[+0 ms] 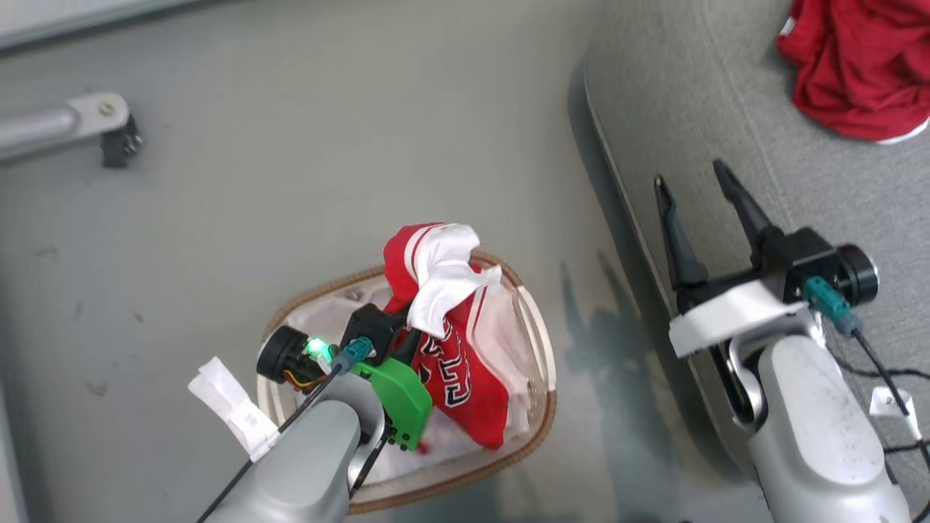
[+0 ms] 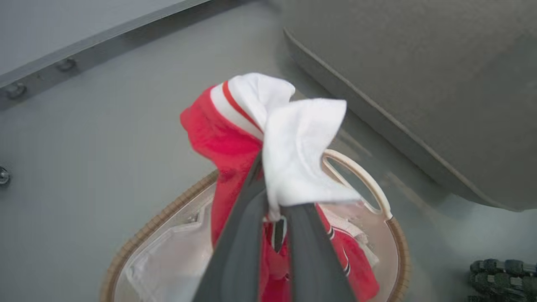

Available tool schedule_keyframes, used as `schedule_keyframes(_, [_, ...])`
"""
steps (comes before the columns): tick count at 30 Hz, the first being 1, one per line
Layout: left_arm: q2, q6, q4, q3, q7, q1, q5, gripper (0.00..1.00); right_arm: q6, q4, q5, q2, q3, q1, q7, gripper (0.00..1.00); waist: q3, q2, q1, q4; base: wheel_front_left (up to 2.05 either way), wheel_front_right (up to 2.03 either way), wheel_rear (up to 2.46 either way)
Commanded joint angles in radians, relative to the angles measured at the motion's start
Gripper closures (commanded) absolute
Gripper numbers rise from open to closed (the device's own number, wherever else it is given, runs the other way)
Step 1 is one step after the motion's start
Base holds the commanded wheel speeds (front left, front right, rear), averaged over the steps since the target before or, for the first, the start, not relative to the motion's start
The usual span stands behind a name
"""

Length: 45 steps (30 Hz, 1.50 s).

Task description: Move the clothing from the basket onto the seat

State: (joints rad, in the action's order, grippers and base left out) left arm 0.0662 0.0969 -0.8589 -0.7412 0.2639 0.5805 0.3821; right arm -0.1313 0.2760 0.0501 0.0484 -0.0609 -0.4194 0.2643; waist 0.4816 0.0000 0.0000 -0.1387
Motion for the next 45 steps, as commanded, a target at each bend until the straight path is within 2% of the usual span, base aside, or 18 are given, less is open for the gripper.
schedule_keyframes(1, [0.013, 0.004, 0.020, 0.001, 0.001, -0.014, -0.003, 1.00, 0.001, 0.009, -0.008, 0.004, 0.003, 0.035, 0.000, 0.00, -0.160, 0.0000, 0.0000, 0.064, 0.00, 0.00, 0.00])
schedule_keyframes(13, [0.091, 0.024, 0.177, -0.034, -0.028, 0.084, -0.034, 1.00, 0.001, 0.051, -0.012, 0.004, -0.042, 0.159, 0.000, 0.00, -0.365, 0.0000, 0.0000, 0.080, 0.00, 0.00, 0.00])
schedule_keyframes(26, [0.169, 0.031, 0.332, -0.058, -0.155, 0.247, -0.037, 1.00, 0.001, 0.068, 0.005, 0.004, -0.128, 0.198, 0.000, 0.00, -0.492, 0.0000, 0.0000, 0.068, 0.00, 0.00, 0.00])
schedule_keyframes(31, [0.163, 0.032, 0.358, -0.072, -0.198, 0.296, -0.029, 1.00, 0.001, 0.058, 0.031, 0.003, -0.187, 0.180, 0.000, 0.00, -0.509, 0.0000, 0.0000, 0.075, 0.00, 0.00, 0.00])
schedule_keyframes(36, [0.143, 0.032, 0.366, -0.093, -0.226, 0.334, -0.028, 1.00, 0.001, 0.050, 0.083, 0.004, -0.297, 0.142, 0.000, 0.00, -0.520, 0.0000, 0.0000, 0.088, 0.00, 0.00, 0.00])
schedule_keyframes(41, [0.112, 0.033, 0.369, -0.120, -0.245, 0.367, -0.023, 1.00, 0.001, 0.048, 0.148, 0.004, -0.396, 0.088, 0.000, 0.00, -0.532, 0.0000, 0.0000, 0.111, 0.00, 0.00, 0.00])
schedule_keyframes(45, [0.080, 0.034, 0.362, -0.142, -0.257, 0.390, -0.015, 1.00, 0.001, 0.073, 0.184, 0.004, -0.433, 0.044, 0.000, 0.00, -0.540, 0.0000, 0.0000, 0.135, 0.00, 0.00, 0.00])
